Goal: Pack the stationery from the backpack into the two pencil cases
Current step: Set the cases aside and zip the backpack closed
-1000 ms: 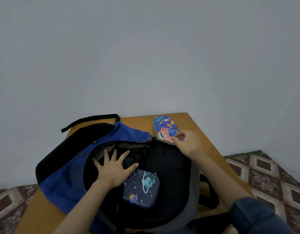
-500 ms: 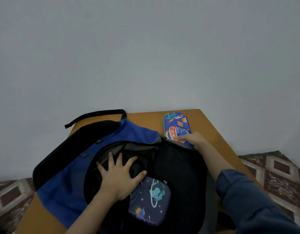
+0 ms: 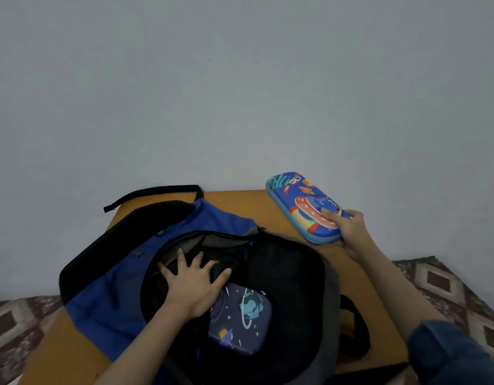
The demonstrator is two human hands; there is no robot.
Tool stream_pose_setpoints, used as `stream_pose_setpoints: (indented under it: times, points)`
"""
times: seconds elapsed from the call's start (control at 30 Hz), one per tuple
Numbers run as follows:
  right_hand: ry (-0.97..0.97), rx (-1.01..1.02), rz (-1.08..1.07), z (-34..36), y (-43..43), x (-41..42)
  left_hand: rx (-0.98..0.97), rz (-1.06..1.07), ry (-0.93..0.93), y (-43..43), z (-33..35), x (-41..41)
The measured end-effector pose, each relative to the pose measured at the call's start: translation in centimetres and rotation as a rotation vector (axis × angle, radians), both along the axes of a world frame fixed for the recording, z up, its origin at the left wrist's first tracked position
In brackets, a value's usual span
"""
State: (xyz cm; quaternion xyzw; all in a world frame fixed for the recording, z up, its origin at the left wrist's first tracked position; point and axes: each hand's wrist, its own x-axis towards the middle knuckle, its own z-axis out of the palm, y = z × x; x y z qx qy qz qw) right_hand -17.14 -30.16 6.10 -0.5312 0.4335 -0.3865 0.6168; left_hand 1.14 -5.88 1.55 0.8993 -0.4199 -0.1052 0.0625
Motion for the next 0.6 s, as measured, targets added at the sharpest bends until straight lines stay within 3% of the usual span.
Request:
stream_pose_setpoints:
  times: [0.17, 0.37, 0.43, 0.6]
  points:
    - [0.024, -0.022, 0.135, 3.0, 3.7, -6.1, -0.357, 0.08, 0.124, 1.3, 0.3, -0.4]
    - [0.262, 0.052, 0.249, 2.1, 6.4, -7.0, -0.864, 0.204, 0.354, 2.7, 1.4, 0.0]
    - [0.3, 0.071, 0.241, 1.4, 7.1, -5.7, -0.942, 0.199, 0.368, 2.9, 2.1, -0.5]
    - [0.215, 0.054, 0.25, 0.8, 8.9, 0.7, -0.927, 0.116, 0.347, 3.3, 2.3, -1.2]
